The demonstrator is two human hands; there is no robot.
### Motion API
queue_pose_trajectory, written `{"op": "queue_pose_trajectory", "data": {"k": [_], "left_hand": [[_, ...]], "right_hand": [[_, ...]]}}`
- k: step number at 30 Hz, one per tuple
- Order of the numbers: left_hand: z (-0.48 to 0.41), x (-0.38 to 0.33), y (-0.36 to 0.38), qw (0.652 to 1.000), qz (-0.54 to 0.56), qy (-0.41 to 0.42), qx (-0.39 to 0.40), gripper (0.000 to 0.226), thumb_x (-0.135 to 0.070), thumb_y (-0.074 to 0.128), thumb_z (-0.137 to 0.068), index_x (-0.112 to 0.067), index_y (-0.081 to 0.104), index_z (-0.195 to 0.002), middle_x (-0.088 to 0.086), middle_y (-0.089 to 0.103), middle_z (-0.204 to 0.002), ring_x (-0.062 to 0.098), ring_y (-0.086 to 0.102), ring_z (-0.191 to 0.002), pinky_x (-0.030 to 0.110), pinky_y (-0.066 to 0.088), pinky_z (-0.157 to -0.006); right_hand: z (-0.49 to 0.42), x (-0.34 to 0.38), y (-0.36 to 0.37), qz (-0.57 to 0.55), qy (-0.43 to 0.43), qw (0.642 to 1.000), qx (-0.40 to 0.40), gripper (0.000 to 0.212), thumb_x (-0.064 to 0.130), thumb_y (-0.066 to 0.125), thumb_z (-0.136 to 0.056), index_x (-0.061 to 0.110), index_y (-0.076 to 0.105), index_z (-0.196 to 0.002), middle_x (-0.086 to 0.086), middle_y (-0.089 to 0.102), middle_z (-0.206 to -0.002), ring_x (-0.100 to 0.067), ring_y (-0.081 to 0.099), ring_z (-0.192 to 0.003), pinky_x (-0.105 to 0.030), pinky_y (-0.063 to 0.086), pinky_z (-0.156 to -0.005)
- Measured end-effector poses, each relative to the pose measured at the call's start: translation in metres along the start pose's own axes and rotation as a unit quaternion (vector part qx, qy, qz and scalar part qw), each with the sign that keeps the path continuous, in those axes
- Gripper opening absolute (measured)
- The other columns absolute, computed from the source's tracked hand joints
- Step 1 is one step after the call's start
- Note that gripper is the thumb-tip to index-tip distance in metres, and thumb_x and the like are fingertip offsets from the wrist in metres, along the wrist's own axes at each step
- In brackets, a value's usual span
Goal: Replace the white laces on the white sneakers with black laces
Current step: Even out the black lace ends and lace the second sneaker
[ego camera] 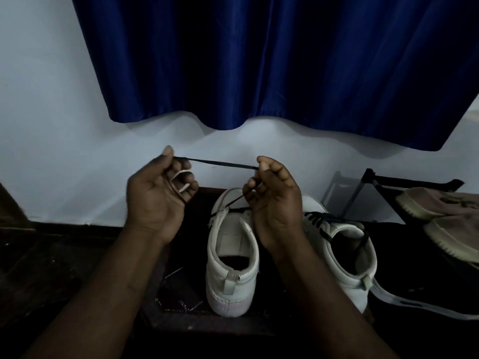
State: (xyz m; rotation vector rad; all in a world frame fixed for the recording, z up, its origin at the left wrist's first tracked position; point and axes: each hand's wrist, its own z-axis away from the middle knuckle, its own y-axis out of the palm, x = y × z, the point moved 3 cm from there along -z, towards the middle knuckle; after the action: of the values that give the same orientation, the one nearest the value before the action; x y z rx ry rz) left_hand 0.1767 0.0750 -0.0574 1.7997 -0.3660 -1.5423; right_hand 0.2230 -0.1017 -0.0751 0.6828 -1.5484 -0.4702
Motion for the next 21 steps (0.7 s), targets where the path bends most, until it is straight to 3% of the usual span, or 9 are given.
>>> {"op": "queue_pose_trajectory", "data": {"k": [3,6,8,10,13,17,19,21], "left_hand": [[-0.003,-0.005,-0.007,0.998,-0.044,0.043,-0.033,0.033,-0.033,0.059,-0.1,-0.021,0.06,-0.069,-0.003,0.059,-0.075,0.01,0.048,-0.059,0.028,0.039,-0.063],[0.002,-0.001,-0.002,0.948,-0.305,0.087,-0.006,0.035,-0.035,0.061,-0.101,-0.019,0.07,-0.071,-0.004,0.049,-0.062,0.008,0.038,-0.05,0.025,0.029,-0.051],[0.007,0.009,0.004,0.914,-0.395,0.083,0.041,0.029,-0.033,0.068,-0.097,-0.015,0.075,-0.075,-0.001,0.055,-0.057,0.009,0.047,-0.051,0.026,0.039,-0.053],[0.01,0.016,0.007,0.892,-0.441,0.076,0.069,0.026,-0.036,0.069,-0.088,-0.013,0.075,-0.077,0.012,0.062,-0.064,0.014,0.055,-0.061,0.037,0.046,-0.062],[0.008,0.019,0.004,0.878,-0.468,0.073,0.066,0.025,-0.036,0.06,-0.083,-0.015,0.068,-0.071,0.01,0.056,-0.062,0.018,0.05,-0.062,0.042,0.042,-0.063],[0.006,0.024,0.004,0.857,-0.505,0.081,0.06,0.036,-0.031,0.059,-0.096,-0.016,0.056,-0.063,-0.005,0.048,-0.055,0.012,0.043,-0.055,0.037,0.036,-0.061],[0.006,0.025,0.004,0.877,-0.473,0.075,0.049,0.048,-0.039,0.057,-0.103,-0.011,0.053,-0.064,-0.004,0.043,-0.054,0.014,0.037,-0.054,0.034,0.033,-0.06],[0.005,0.022,0.004,0.904,-0.42,0.063,0.047,0.05,-0.048,0.055,-0.103,-0.014,0.056,-0.065,0.0,0.04,-0.058,0.014,0.034,-0.054,0.03,0.031,-0.055]], "right_hand": [[-0.001,-0.002,-0.001,0.071,-0.014,0.997,-0.004,0.012,0.008,0.06,-0.101,0.012,0.07,-0.105,0.0,0.057,-0.077,-0.012,0.05,-0.061,-0.025,0.047,-0.06],[-0.001,-0.003,0.001,0.238,-0.056,0.969,0.017,0.01,0.012,0.061,-0.103,0.012,0.072,-0.103,0.003,0.059,-0.072,-0.009,0.046,-0.057,-0.022,0.039,-0.052],[0.003,-0.006,0.007,0.324,-0.074,0.941,0.055,0.009,0.021,0.068,-0.1,0.016,0.073,-0.105,0.001,0.063,-0.074,-0.008,0.054,-0.063,-0.023,0.045,-0.058],[0.006,-0.011,0.01,0.361,-0.083,0.924,0.094,0.014,0.029,0.071,-0.098,0.022,0.074,-0.109,-0.012,0.068,-0.081,-0.012,0.062,-0.073,-0.035,0.055,-0.068],[0.008,-0.013,0.013,0.4,-0.104,0.903,0.115,0.014,0.033,0.069,-0.099,0.023,0.075,-0.107,-0.008,0.073,-0.085,-0.021,0.071,-0.081,-0.048,0.059,-0.082],[0.011,-0.01,0.013,0.467,-0.122,0.867,0.123,0.023,0.038,0.064,-0.102,0.021,0.074,-0.091,0.005,0.075,-0.08,-0.013,0.072,-0.079,-0.041,0.058,-0.079],[0.011,-0.008,0.01,0.499,-0.137,0.848,0.116,0.028,0.042,0.067,-0.1,0.022,0.072,-0.081,0.007,0.072,-0.071,-0.006,0.068,-0.068,-0.033,0.055,-0.069],[0.01,-0.008,0.008,0.515,-0.156,0.835,0.112,0.029,0.039,0.071,-0.097,0.021,0.067,-0.075,0.006,0.067,-0.065,-0.006,0.061,-0.06,-0.032,0.051,-0.062]]}}
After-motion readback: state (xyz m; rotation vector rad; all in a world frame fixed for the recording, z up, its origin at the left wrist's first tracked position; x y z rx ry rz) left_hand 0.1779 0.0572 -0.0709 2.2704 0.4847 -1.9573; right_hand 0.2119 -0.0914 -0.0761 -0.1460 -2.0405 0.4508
